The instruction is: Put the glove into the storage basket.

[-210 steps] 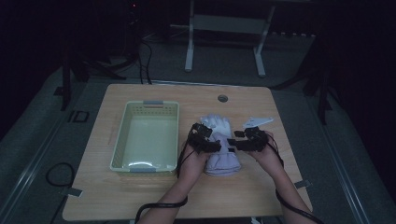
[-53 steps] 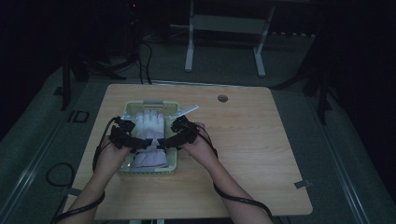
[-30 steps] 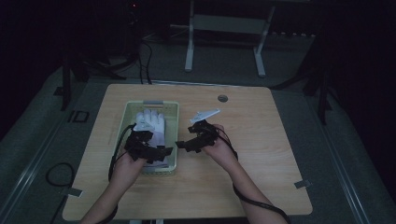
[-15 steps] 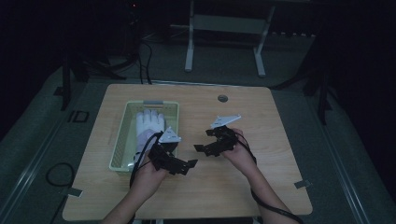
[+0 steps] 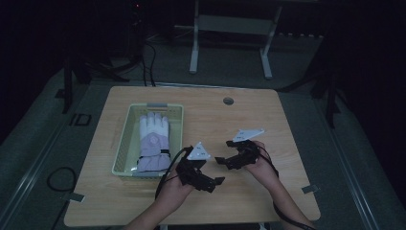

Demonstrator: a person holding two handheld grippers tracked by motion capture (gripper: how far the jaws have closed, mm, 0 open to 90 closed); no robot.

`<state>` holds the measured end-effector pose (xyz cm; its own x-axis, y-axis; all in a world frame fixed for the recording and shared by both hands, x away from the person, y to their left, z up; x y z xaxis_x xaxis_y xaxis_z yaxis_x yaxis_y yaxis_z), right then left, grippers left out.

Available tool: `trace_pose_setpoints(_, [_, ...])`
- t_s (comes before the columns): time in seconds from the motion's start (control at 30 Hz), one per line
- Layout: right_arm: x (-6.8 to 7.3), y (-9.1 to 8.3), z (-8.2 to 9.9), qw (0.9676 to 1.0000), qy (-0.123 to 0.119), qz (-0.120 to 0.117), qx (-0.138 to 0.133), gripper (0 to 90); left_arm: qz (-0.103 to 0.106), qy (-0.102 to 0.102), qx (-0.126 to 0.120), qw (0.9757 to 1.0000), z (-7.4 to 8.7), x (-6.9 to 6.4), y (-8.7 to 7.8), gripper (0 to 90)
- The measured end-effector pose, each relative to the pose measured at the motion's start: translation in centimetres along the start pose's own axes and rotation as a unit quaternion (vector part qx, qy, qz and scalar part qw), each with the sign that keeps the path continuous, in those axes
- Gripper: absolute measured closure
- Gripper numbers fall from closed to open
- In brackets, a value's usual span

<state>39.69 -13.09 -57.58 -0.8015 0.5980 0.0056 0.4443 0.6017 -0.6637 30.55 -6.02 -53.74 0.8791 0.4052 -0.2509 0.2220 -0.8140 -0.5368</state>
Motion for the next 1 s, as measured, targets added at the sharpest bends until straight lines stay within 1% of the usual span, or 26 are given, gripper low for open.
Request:
trace_pose_setpoints(0.07, [-0.2, -0.3, 0.6, 1.0, 0.005, -0.001, -0.001, 14.0, 0.009, 0.009, 0.009, 0.9999, 0.3, -0.6, 0.8, 5.9])
trace_pose_setpoints(0.13, [-0.5, -0.4, 1.2, 0.9999, 0.014, 0.003, -0.003, 13.9, 0.022, 0.012, 0.013, 0.9996, 0.6, -1.1, 1.5, 5.9])
trace_pose_setpoints(0.2, [-0.7, -0.5, 1.9, 0.9998, 0.019, 0.004, -0.001, 13.8, 0.031, 0.012, 0.018, 0.9993, 0.9, -1.4, 2.2, 4.7])
trace_pose_setpoints(0.23, [-0.8, -0.6, 2.2, 0.9997, 0.022, 0.004, -0.001, 13.8, 0.04, 0.012, 0.017, 0.999, 1.1, -1.6, 2.5, 4.6])
trace_pose_setpoints(0.27, [-0.8, -0.6, 2.5, 0.9997, 0.023, 0.005, 0.001, 13.7, 0.04, 0.012, 0.017, 0.999, 1.1, -1.6, 2.5, 4.3])
trace_pose_setpoints(0.3, [-0.8, -0.6, 2.9, 0.9997, 0.022, 0.004, 0.005, 13.7, 0.049, 0.011, 0.018, 0.9985, 1.5, -1.9, 3.1, 4.1])
trace_pose_setpoints(0.33, [-0.9, -0.7, 3.1, 0.9997, 0.021, 0.007, 0.006, 13.7, 0.054, 0.012, 0.021, 0.9983, 1.7, -2.1, 3.4, 3.7])
trace_pose_setpoints(0.37, [-0.9, -0.8, 3.4, 0.9997, 0.021, 0.008, 0.008, 13.7, 0.054, 0.012, 0.021, 0.9983, 1.7, -2.1, 3.4, 2.5])
trace_pose_setpoints(0.4, [-1.1, -0.9, 3.6, 0.9997, 0.02, 0.012, 0.006, 13.6, 0.056, 0.016, 0.025, 0.998, 2.2, -2.3, 4.0, 2.5])
trace_pose_setpoints(0.43, [-1.1, -0.9, 3.6, 0.9997, 0.02, 0.012, 0.006, 13.6, 0.056, 0.016, 0.025, 0.998, 2.2, -2.3, 4.0, 2.4])
trace_pose_setpoints(0.47, [-1.4, -1.2, 4.1, 0.9997, 0.02, 0.017, 0.001, 13.5, 0.057, 0.019, 0.03, 0.9978, 2.8, -2.5, 4.6, 2.4])
trace_pose_setpoints(0.53, [-1.7, -1.3, 4.7, 0.9995, 0.019, 0.024, 0.002, 13.4, 0.06, 0.018, 0.029, 0.9976, 3.0, -2.6, 4.8, 2.4])
trace_pose_setpoints(0.57, [-1.7, -1.3, 4.7, 0.9995, 0.019, 0.024, 0.002, 13.4, 0.066, 0.017, 0.03, 0.9972, 3.3, -2.7, 5.1, 2.4])
trace_pose_setpoints(0.6, [-1.9, -1.3, 5.4, 0.9994, 0.02, 0.026, 0.006, 12.8, 0.068, 0.017, 0.039, 0.9968, 3.8, -2.8, 5.7, 2.4])
trace_pose_setpoints(0.67, [-2.2, -1.4, 6.0, 0.9992, 0.016, 0.035, 0.008, 12.5, 0.071, 0.015, 0.037, 0.9966, 4.0, -2.8, 5.9, 2.4])
trace_pose_setpoints(0.7, [-2.3, -1.4, 6.3, 0.9991, 0.015, 0.039, 0.007, 12.4, 0.081, 0.01, 0.034, 0.9961, 4.3, -2.9, 6.4, 2.4])
trace_pose_setpoints(0.73, [-2.4, -1.5, 6.5, 0.999, 0.015, 0.042, 0.004, 12.4, 0.081, 0.01, 0.034, 0.9961, 4.3, -2.9, 6.4, 2.4])
trace_pose_setpoints(0.8, [-2.8, -1.8, 6.9, 0.9985, 0.013, 0.052, -0.006, 12.3, 0.081, 0.017, 0.032, 0.996, 4.7, -2.8, 7.0, 2.4])
trace_pose_setpoints(0.9, [-3.1, -2.1, 7.6, 0.9984, 0.016, 0.054, -0.006, 12.3, 0.083, 0.015, 0.032, 0.9959, 4.8, -2.7, 7.4, 2.4])
trace_pose_setpoints(0.93, [-3.3, -2.1, 7.9, 0.9981, 0.017, 0.06, -0.005, 12.3, 0.089, 0.014, 0.029, 0.9956, 4.8, -2.7, 7.6, 2.4])
trace_pose_setpoints(0.97, [-3.4, -2.2, 8.1, 0.998, 0.019, 0.06, -0.005, 12.3, 0.086, 0.025, 0.025, 0.9957, 4.7, -2.8, 7.9, 2.4])
trace_pose_setpoints(1.0, [-3.5, -2.3, 8.2, 0.998, 0.023, 0.059, -0.005, 12.4, 0.086, 0.025, 0.025, 0.9957, 4.7, -2.8, 7.9, 2.4])
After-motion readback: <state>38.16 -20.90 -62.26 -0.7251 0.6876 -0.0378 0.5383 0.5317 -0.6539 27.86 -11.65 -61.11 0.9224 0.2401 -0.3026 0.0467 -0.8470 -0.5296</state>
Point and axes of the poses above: each handheld gripper's, and its own axes: y roughly forward along the jaws, z roughly out of its underside, x roughly to its left, the point moved 10 cm from there along y, roughly forward along the jaws, and after that the axes turned 7 degrees about z, right-handed, at the moved point
